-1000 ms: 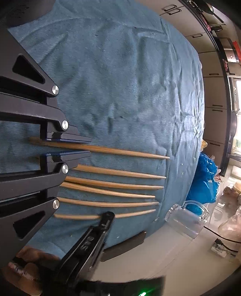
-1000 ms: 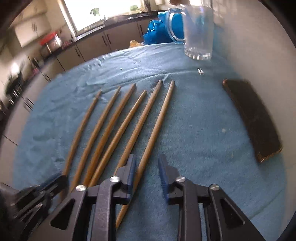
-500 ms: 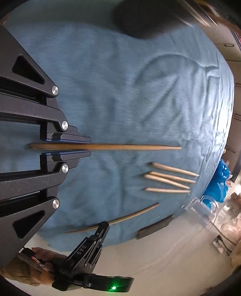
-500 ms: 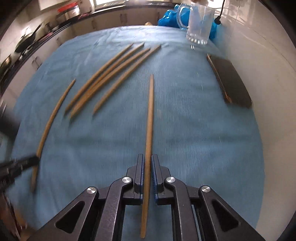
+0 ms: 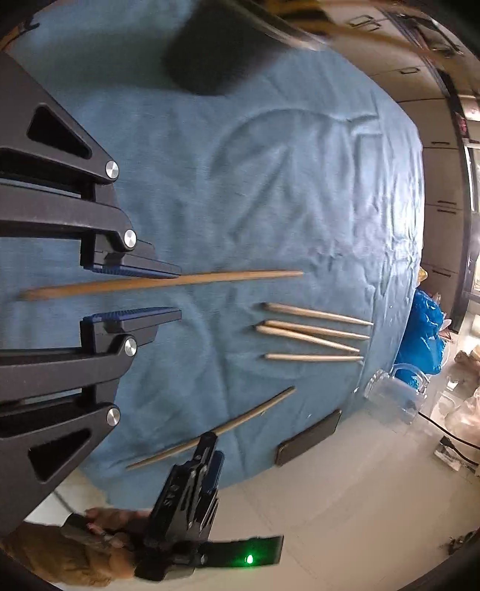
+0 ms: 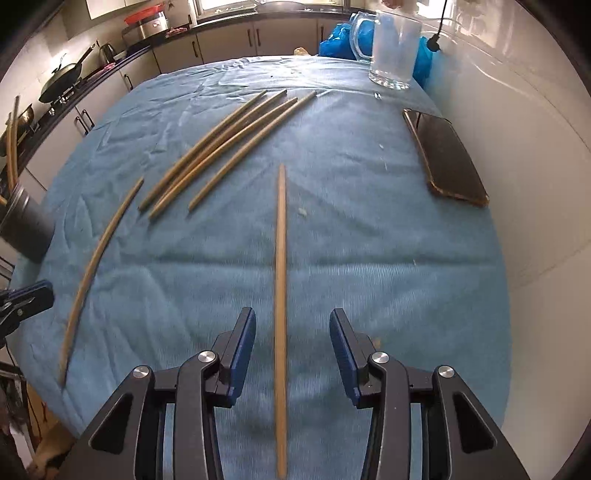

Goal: Organize utensils
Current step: 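Lift both held chopsticks and carry them toward the black cup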

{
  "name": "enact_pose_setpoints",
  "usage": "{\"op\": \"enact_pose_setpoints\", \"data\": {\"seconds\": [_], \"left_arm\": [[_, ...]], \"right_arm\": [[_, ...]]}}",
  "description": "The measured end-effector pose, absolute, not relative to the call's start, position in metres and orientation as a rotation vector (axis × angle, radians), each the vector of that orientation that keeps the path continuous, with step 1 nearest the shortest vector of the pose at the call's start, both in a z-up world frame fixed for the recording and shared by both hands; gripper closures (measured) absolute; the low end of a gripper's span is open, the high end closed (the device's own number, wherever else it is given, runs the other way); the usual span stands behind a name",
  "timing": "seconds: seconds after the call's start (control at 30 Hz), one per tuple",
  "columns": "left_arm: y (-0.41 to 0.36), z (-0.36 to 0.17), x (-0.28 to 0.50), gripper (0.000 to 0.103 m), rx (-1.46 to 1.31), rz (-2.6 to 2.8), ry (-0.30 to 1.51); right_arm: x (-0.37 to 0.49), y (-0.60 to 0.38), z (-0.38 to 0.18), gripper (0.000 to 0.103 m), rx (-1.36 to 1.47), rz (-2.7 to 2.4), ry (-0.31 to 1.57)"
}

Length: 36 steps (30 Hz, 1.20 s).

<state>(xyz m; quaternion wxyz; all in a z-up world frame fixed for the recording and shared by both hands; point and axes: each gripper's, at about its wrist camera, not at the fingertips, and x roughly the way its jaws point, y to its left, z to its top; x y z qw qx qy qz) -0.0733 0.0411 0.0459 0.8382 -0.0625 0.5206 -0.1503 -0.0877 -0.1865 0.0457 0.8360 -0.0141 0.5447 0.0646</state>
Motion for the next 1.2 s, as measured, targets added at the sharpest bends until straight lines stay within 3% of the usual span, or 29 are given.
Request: {"op": "enact_pose_setpoints", "data": {"seconds": [0.13, 0.43, 0.73, 0.83, 1.2], "left_arm": [[0.034, 0.029, -0.039, 0.089, -0.111, -0.288, 1.15], [0.026, 0.015, -0.007, 0.089, -0.085, -0.275, 1.26], [0.021, 0.013, 0.015, 0.089, -0.083, -0.309, 1.305], [0.026, 0.013, 0.009, 0.097, -0.109, -0.304, 1.276], [0.058, 0.056, -0.051, 0.097, -0.185, -0.315, 1.061]], "right_arm": [[-0.063, -0.183, 0.037, 0.059, -0.05, 0.132, 1.186], [-0.022, -0.173, 0.029, 0.073, -0.093, 0.155, 1.305], [0.009, -0.165, 0.025, 0.075, -0.151, 0.205, 1.478], [0.008, -0.154, 0.026, 0.095, -0.194, 0.229, 1.451], [-0.054, -0.152, 0.058, 0.095, -0.129, 0.265, 1.135]]}}
